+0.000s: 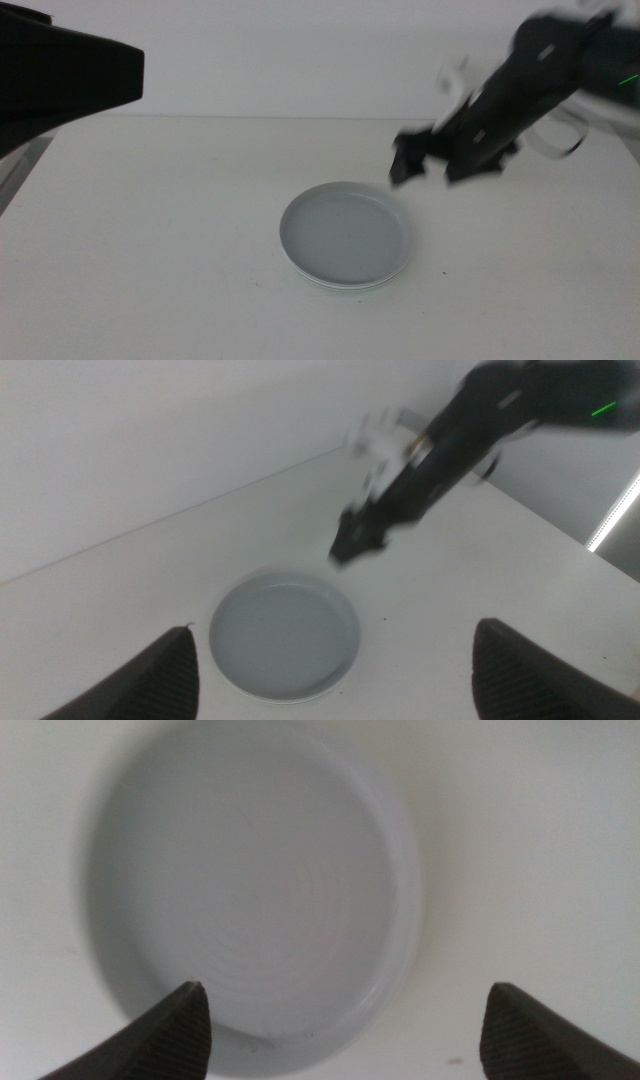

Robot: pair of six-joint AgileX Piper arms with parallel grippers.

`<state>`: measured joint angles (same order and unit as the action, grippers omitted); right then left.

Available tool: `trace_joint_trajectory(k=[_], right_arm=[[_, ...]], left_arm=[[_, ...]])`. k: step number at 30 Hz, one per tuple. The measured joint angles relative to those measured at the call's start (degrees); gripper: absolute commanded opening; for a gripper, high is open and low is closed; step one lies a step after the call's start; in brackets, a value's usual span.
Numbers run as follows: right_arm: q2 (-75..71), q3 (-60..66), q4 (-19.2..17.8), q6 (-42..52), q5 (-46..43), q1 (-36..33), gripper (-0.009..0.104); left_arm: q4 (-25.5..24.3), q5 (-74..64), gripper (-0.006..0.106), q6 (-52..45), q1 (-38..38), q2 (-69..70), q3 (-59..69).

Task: Stack the three bowls on top of each other.

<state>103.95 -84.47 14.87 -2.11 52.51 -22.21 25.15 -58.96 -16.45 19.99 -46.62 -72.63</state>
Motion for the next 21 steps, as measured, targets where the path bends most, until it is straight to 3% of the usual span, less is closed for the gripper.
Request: trace_joint_trajectory(k=[7,10,14,21], right_arm=[[-23.55,-0.54,-9.91,-1.78,0.03,3.43,0.092],[-35.01,3.64,-12.36,-2.31,-0.96,4.60,0.092],[-47.66,14.46,-14.21,-4.19,-10.01,4.60,0.092],[-53.73,19.63,-17.54,-6.52,-15.41,4.65,0.092]], left_arm=[[0.00,0.00,0.094,0.00,0.00,0.00,0.00],[0.00,0.00,0.094,0.00,0.00,0.00,0.00],[0.00,0.00,0.094,0.00,0.00,0.00,0.00],[0.00,0.00,0.094,0.00,0.00,0.00,0.00]])
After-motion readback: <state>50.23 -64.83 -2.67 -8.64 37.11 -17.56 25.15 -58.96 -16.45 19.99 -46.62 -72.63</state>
